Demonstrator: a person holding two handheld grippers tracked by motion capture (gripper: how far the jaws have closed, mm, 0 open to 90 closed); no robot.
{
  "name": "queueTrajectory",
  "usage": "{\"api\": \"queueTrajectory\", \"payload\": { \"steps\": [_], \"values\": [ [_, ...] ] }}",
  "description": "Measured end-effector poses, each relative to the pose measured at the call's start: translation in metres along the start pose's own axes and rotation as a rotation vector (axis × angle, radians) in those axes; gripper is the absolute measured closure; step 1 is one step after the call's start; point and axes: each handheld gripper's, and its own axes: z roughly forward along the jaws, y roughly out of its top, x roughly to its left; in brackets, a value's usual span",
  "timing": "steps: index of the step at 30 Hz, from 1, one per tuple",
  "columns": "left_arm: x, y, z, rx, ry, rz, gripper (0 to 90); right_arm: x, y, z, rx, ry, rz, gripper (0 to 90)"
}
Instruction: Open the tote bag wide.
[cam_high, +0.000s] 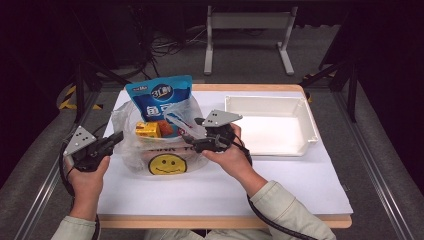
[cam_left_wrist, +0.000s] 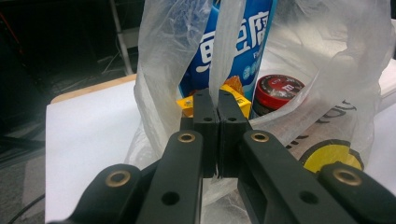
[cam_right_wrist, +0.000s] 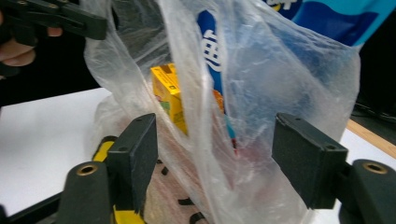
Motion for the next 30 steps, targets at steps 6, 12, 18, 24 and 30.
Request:
{"api": "queueTrajectory", "payload": {
  "steps": [6,12,18,24,30],
  "values": [
    [0.001,-0.002,0.002,0.008,-0.003,-0.002,88.9,-0.006,-0.001,0.002,0.039,-0.062,-0.013,60.9],
    [0.006,-0.006,-0.002,0.007,0.004,-0.018,89.0,-0.020,-0.009,-0.009,0.006,-0.086,0.036,86.2],
    [0.008,-0.011,-0.004,0.025,0.000,-0.032,89.1,-0.026,-0.019,-0.021,-0.007,-0.077,0.069,89.9],
    [0.011,-0.020,-0.002,0.078,-0.021,-0.055,89.2,-0.031,-0.036,-0.033,-0.012,-0.039,0.133,90.0],
    [0.013,-0.026,-0.006,0.103,-0.033,-0.077,89.2,-0.033,-0.056,-0.038,0.005,-0.007,0.190,90.0]
  ]
}}
